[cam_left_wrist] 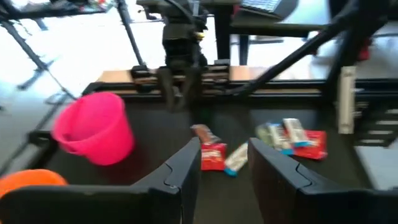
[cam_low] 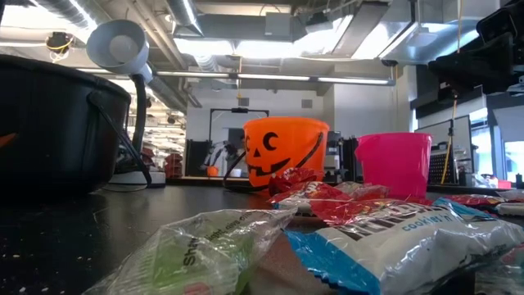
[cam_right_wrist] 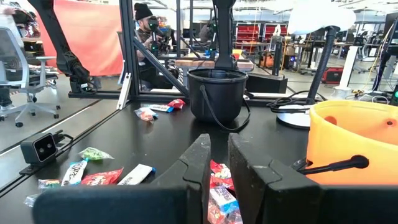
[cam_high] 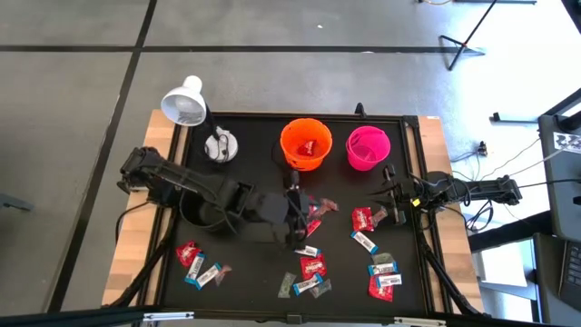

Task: Sort candy
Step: Put the orange candy into the pink bucket

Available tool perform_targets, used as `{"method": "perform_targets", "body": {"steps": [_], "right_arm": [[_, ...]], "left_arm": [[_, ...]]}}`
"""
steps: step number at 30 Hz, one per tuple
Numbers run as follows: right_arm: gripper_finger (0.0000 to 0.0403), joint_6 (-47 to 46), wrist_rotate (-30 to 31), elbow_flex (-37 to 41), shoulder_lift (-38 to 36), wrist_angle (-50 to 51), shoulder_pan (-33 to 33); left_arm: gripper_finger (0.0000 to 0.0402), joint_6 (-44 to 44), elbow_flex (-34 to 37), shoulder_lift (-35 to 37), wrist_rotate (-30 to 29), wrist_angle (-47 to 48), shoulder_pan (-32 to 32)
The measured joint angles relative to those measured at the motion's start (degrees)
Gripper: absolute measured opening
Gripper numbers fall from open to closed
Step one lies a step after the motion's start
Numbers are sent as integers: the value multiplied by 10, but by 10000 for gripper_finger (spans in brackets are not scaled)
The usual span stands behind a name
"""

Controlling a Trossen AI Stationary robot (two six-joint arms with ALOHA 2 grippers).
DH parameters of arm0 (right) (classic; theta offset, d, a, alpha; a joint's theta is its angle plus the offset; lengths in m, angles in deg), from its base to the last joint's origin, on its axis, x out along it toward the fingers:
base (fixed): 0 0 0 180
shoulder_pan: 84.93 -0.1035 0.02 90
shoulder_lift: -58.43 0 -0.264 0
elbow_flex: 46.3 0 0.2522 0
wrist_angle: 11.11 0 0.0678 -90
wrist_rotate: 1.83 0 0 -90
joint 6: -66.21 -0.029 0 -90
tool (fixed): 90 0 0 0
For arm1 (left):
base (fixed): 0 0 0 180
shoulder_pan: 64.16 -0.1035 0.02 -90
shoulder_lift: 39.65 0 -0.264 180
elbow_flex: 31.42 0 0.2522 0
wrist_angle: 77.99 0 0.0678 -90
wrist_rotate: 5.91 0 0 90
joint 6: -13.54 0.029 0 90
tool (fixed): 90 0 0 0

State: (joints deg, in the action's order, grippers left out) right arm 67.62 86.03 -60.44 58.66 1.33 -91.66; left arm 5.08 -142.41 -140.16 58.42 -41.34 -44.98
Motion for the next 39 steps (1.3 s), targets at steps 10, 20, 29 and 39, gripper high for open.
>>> {"method": "perform_targets", "body": {"steps": [10,20,29,39], "right_arm": [[58,-29,5,0,0,-66,0],[58,-106,-26,0,0,-82,0],[58,-142,-39,-45,0,-46,-1],[58,-177,13,-52,43,-24,0]], "left_arm": [[121,49,26,-4,-18,-93,55],[121,72,97,2,21,-219,26],[121,130,108,14,32,-247,-6],[121,196,118,14,88,-403,-95]]}}
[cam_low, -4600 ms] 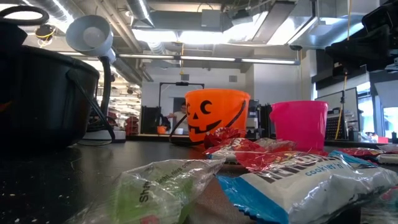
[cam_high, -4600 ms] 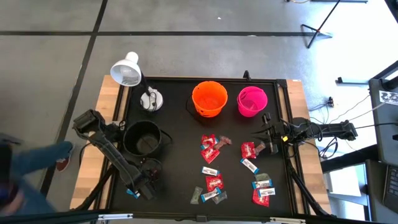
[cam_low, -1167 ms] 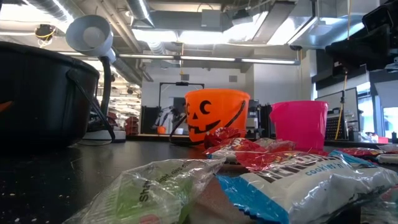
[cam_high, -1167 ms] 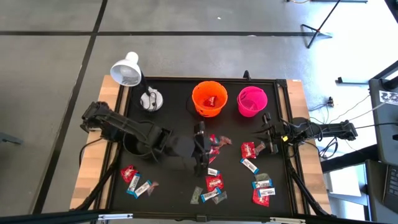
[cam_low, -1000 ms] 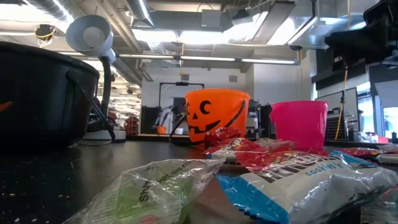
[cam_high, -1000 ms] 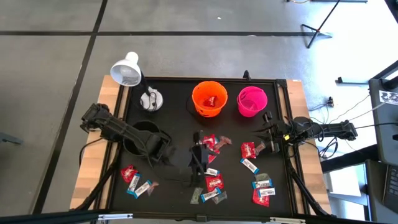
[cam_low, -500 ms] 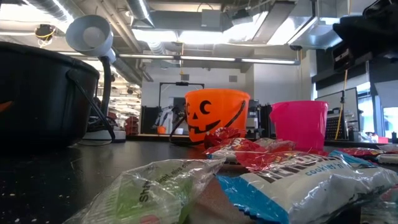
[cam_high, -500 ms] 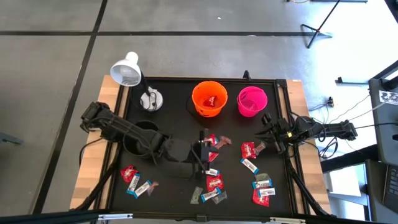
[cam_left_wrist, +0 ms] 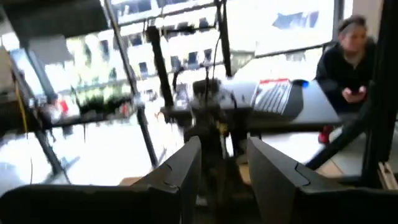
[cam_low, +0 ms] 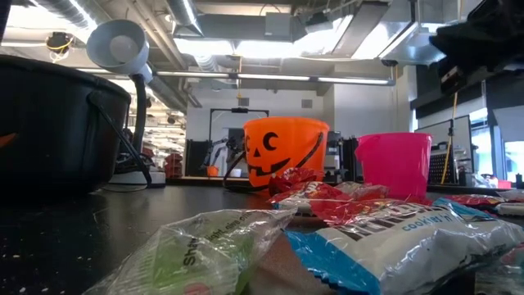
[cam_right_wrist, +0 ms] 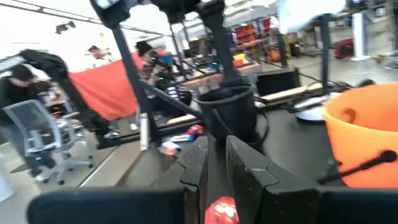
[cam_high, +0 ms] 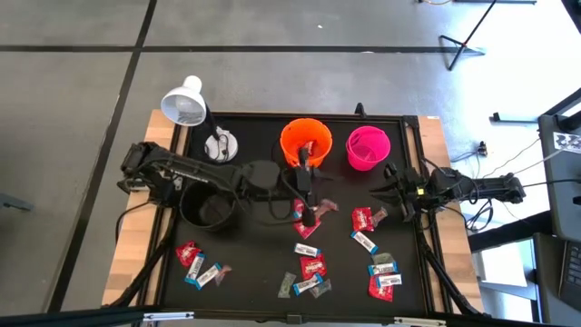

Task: Sort candy
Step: Put the orange candy into the pink bucket

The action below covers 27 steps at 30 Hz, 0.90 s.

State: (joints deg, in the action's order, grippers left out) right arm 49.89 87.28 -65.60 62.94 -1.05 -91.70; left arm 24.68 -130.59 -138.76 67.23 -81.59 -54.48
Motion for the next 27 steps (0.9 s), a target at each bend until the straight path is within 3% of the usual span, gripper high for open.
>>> {"method": "perform_targets", "body": {"steps": [4,15,23,27], "right_arm": [[58,0,24,0,21,0,0],[58,-28,3,0,42,0,0],[58,-42,9,-1,59,38,0],[58,-41,13,-16,59,115,0]], "left_arm": [[121,-14,0,0,43,-15,-25],[121,-25,0,0,45,-2,-25],[121,-16,-1,34,-5,124,-30],[121,-10,-1,51,-2,179,-40]]}}
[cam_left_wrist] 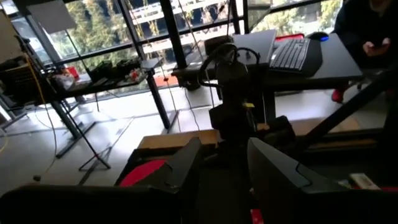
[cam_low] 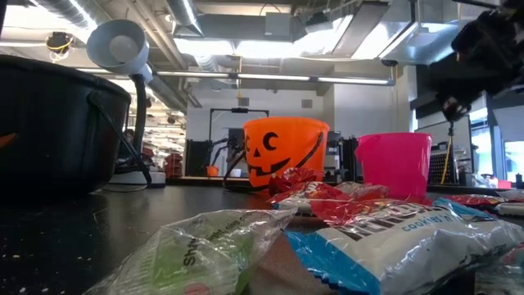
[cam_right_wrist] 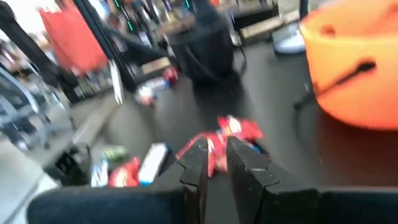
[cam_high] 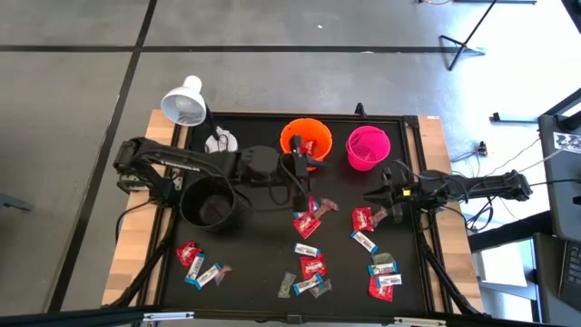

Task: Sort candy
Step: Put the orange candy into the pink bucket

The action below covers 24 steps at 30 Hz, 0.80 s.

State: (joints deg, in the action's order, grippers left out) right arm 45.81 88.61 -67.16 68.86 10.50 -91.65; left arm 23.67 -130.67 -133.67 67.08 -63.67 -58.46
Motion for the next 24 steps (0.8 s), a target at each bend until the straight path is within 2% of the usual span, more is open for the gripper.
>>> {"method": "perform_targets", "body": {"steps": [5,9,15,18,21,24], "right_arm": [[58,26,6,-48,13,128,0],[58,43,0,-77,35,121,0],[58,65,-12,-86,89,64,0],[58,75,-16,-106,121,52,0],[58,86,-16,-142,157,61,0],[58,105,-16,-185,198,66,0]], "left_arm": [[121,3,0,38,-4,46,-21],[121,-26,0,71,4,43,-20],[121,-20,0,108,11,31,41],[121,-6,0,140,-32,69,68],[121,-32,0,168,-88,124,84],[121,-49,6,174,-109,139,108]]}}
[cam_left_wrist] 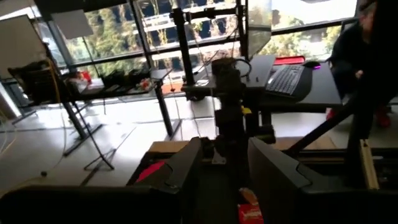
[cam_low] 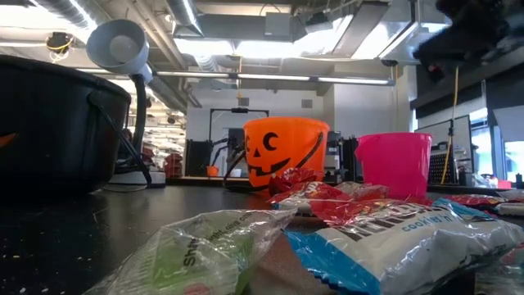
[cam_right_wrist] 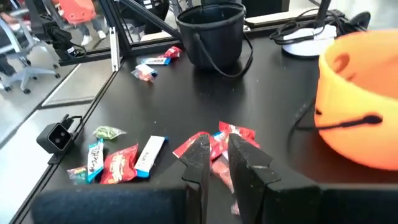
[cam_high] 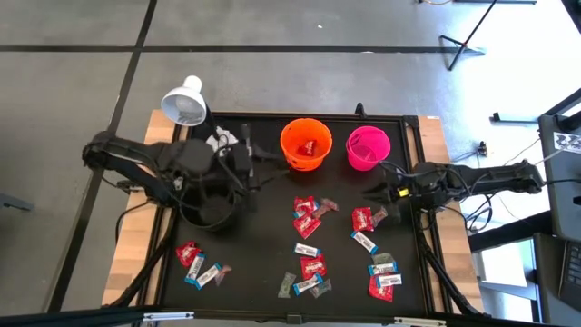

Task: Sort candy
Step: Put the orange candy into the pink bucket

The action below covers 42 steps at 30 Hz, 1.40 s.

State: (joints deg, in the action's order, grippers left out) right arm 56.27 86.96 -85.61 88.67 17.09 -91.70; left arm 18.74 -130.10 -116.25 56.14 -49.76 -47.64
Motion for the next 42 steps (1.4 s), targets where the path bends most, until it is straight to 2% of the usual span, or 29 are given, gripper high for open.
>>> {"method": "perform_targets", "body": {"steps": [4,6,13,18,26,33,42], "right_arm": [[58,16,-12,-60,63,37,0],[58,13,-29,-85,96,65,-1],[58,-125,-18,-131,204,244,-62],[58,-190,-11,-133,265,317,-103],[58,-207,-75,-133,337,350,-105],[61,-198,-85,-133,346,356,-105],[130,-226,-41,-133,349,372,-105]], "left_arm": [[121,-2,45,-1,0,-2,20],[121,-17,78,-1,-2,-34,24],[121,6,180,27,15,-165,48],[121,8,230,45,22,-225,49],[121,22,245,45,50,-233,50],[121,44,245,44,51,-244,50],[121,44,245,42,54,-241,50]]}}
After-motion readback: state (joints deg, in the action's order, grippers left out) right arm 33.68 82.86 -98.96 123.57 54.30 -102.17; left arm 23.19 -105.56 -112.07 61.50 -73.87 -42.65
